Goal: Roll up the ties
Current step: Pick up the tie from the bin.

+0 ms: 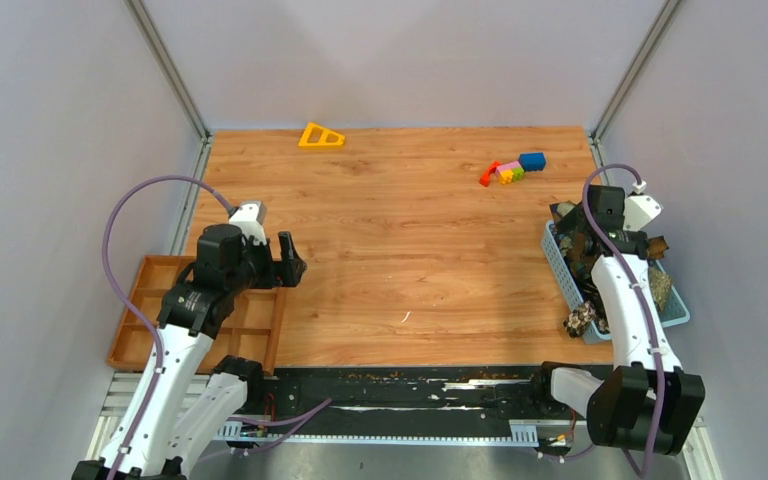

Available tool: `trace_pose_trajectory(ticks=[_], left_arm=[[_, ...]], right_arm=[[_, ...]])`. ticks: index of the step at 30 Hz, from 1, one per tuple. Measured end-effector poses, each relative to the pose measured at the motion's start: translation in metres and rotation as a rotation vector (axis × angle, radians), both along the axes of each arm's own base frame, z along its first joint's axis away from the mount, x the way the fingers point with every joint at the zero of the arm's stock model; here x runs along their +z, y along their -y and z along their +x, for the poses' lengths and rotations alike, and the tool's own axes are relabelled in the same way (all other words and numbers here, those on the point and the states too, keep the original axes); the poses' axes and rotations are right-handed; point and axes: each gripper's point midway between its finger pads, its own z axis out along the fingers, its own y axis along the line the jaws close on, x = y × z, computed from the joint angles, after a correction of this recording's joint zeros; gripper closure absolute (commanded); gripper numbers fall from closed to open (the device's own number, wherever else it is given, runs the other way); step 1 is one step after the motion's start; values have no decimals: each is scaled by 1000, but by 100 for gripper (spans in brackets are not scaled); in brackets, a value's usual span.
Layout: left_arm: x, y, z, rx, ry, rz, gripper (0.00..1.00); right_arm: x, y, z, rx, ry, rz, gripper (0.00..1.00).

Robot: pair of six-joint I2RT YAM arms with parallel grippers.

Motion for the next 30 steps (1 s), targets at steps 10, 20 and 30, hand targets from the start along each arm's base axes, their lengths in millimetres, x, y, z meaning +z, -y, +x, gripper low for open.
trace_pose_trajectory(ticks=[10, 20, 30], left_arm=[[1, -1, 0, 4, 8, 3, 0], [3, -2, 0, 10, 15, 6, 0], [2, -3, -1, 16, 15, 10, 0]], right_arm=[[-46, 10, -12, -49, -79, 72, 36], [-46, 17, -5, -27, -64, 60, 100], [94, -12, 45, 161, 170, -21, 100]])
